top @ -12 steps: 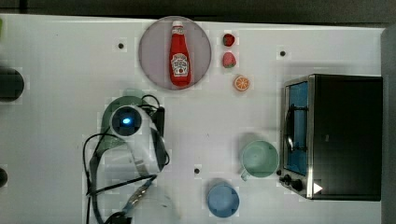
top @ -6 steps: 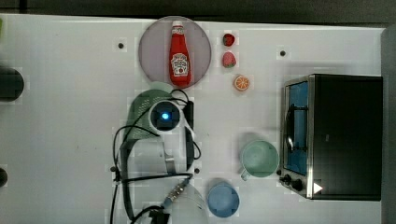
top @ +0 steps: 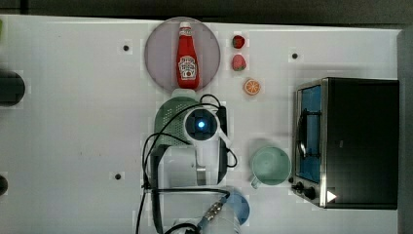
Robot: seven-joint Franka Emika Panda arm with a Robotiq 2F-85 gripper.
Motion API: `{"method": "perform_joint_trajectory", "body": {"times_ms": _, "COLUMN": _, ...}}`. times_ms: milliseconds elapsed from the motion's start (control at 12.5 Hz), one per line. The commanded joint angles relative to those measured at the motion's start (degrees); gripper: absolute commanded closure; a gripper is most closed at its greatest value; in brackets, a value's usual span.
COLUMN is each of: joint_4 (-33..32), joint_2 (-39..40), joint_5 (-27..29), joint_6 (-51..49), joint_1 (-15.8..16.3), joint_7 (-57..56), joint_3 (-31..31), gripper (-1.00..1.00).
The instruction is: Drag strainer left to right.
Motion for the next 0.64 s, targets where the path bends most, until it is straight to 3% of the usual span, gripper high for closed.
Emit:
{"method": "perform_joint_trajectory", "body": {"times_ms": 80, "joint_4": 0.3, "joint_2": -0.6, "joint_5": 1.0, "joint_6": 0.1, "joint_1": -0.8, "joint_7": -7.9, "joint_3": -3.0, "gripper": -1.00}}
{"method": "perform_joint_trajectory", "body": {"times_ms": 640, "joint_4": 0.2, "joint_2": -0.6, "joint_5": 1.0, "joint_6": 0.8, "joint_1": -1.2, "joint_7": -18.2, "joint_3": -9.2, "gripper": -1.00}}
